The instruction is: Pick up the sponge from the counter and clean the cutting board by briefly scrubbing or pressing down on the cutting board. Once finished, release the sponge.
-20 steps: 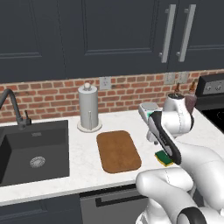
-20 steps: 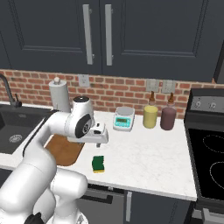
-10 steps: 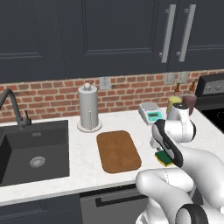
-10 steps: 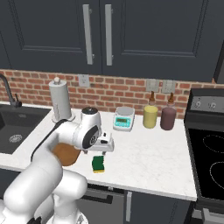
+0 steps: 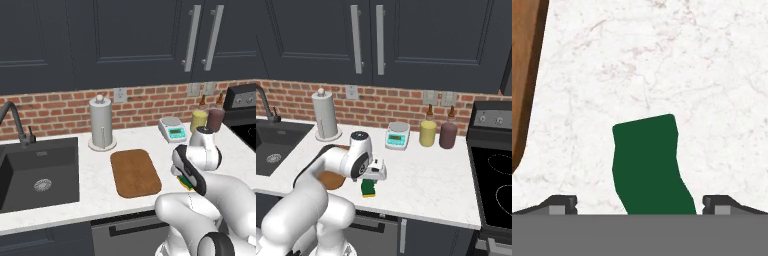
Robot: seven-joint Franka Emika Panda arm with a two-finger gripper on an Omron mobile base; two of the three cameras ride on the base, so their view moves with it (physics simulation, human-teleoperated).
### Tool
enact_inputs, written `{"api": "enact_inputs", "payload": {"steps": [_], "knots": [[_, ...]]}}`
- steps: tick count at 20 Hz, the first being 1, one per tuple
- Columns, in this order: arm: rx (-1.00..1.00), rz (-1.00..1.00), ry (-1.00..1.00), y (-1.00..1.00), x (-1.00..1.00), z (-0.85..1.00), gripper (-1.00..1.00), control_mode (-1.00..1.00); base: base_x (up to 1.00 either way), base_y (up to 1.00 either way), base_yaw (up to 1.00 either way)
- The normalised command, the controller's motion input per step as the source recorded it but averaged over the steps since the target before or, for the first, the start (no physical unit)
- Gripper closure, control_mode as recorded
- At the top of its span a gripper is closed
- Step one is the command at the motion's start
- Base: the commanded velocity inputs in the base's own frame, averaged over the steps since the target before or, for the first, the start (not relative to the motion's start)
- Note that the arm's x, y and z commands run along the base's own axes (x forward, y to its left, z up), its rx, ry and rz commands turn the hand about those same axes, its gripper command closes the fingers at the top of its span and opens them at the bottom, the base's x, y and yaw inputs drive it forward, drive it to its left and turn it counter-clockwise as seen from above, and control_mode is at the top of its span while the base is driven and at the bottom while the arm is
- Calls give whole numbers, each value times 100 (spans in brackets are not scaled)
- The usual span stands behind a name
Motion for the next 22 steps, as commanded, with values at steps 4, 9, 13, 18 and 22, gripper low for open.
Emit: {"api": "enact_inputs", "payload": {"steps": [4, 9, 13, 18, 22], "knots": [[0, 0, 0, 0, 1, -15, -100, -100, 0, 0, 0], [0, 0, 2, 0, 10, -11, -100, -100, 0, 0, 0], [0, 0, 0, 0, 9, -18, -100, -100, 0, 0, 0], [0, 0, 0, 0, 6, -27, -100, -100, 0, 0, 0], [0, 0, 0, 0, 3, -29, -100, -100, 0, 0, 0]]}}
